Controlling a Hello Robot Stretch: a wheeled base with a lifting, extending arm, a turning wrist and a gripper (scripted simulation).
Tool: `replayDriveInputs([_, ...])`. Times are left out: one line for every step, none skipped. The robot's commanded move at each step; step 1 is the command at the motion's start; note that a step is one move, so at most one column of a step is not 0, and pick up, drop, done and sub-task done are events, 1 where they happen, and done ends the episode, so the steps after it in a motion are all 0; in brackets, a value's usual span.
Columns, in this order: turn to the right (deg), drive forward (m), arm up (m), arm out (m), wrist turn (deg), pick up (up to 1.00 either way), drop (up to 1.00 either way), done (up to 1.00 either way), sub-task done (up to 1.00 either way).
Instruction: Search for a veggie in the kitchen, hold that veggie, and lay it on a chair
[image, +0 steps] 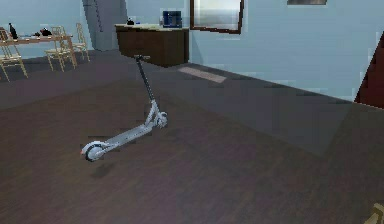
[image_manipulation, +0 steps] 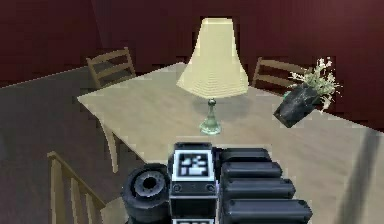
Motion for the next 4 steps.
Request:
replayDriveInputs([0.0,0.00,0.00,0.24,0.0,0.00,0.00,0.00,0.00])
replayDriveInputs([0.0,0.00,0.00,0.00,45.0,0.00,0.00,0.00,0.00])
replayDriveInputs([0.0,0.00,0.00,0.00,45.0,0.00,0.00,0.00,0.00])
replayDriveInputs([0.0,0.00,0.00,0.00,6.0,0.00,0.00,0.00,0.00])
